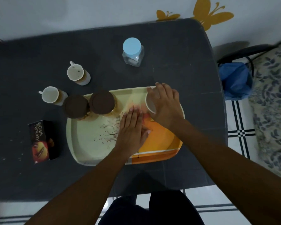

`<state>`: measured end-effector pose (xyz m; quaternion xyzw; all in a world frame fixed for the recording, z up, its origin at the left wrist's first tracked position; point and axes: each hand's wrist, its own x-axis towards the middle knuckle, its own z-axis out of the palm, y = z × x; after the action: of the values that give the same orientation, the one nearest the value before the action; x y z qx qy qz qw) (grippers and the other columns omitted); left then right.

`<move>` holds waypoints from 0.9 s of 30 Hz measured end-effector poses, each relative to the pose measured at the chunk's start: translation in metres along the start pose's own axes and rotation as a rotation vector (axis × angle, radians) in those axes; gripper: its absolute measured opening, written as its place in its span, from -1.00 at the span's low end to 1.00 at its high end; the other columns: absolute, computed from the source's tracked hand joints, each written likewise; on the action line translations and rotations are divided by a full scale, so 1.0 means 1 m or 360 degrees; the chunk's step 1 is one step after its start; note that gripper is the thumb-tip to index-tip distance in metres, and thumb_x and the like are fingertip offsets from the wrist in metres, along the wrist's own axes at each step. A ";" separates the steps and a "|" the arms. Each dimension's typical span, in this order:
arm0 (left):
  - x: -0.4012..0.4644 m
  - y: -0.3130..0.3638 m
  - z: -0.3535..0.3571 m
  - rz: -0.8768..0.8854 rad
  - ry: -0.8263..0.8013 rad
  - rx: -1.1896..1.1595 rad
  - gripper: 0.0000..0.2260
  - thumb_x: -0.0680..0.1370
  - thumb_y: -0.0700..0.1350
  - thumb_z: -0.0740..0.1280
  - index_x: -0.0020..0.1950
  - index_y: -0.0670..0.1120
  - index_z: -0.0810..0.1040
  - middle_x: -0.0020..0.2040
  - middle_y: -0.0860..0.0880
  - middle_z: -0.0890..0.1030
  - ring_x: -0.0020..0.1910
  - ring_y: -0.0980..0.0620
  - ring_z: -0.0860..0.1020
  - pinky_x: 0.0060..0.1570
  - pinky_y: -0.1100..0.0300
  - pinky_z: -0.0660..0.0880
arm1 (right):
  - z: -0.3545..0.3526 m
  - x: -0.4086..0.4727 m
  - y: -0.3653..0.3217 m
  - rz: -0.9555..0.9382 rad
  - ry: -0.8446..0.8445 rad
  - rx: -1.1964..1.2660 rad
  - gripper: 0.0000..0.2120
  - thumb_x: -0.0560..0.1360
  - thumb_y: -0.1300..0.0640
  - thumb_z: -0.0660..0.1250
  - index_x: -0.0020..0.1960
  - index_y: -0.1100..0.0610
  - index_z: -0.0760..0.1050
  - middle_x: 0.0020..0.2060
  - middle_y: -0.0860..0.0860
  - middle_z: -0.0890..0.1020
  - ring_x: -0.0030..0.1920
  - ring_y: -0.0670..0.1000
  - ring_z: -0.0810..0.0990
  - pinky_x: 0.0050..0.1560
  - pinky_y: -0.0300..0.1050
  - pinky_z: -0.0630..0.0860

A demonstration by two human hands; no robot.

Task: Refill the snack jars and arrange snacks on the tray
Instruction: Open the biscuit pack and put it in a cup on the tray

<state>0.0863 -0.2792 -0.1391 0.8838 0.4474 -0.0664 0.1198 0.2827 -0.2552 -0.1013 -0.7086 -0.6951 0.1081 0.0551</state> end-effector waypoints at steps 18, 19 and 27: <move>-0.107 -0.138 -0.129 -0.0395 0.0481 -0.0364 -0.77 0.67 0.03 0.29 0.25 0.02 0.64 -0.09 -0.08 0.73 -0.15 -0.17 0.69 -0.13 0.02 0.60 | -0.070 0.004 -0.192 -0.0476 0.0393 0.0400 -0.59 0.55 -0.02 0.38 0.34 0.14 0.53 0.30 0.11 0.56 0.33 0.12 0.49 0.35 0.09 0.44; -0.114 -0.153 -0.130 -0.0474 0.0482 -0.0415 -0.77 0.68 0.04 0.27 0.26 0.03 0.62 -0.05 -0.08 0.73 -0.12 -0.16 0.69 -0.10 0.00 0.60 | -0.069 0.005 -0.209 -0.0470 0.0375 0.0458 -0.58 0.56 -0.02 0.36 0.36 0.14 0.52 0.27 0.09 0.58 0.28 0.09 0.52 0.30 0.04 0.49; -0.167 -0.258 -0.094 -0.0915 0.0317 -0.0182 -0.38 0.55 0.23 0.32 0.54 0.02 0.31 0.39 -0.10 0.49 0.31 -0.18 0.45 0.24 -0.12 0.45 | 0.008 0.009 -0.345 0.0162 -0.0435 0.1266 -0.53 0.61 0.00 0.33 0.47 0.14 0.41 0.13 0.08 0.62 0.13 0.06 0.60 0.22 0.03 0.53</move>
<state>-0.2198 -0.2358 -0.0500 0.7150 0.6916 0.0148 0.1013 -0.0544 -0.2370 -0.0310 -0.6447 -0.5641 0.4636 0.2262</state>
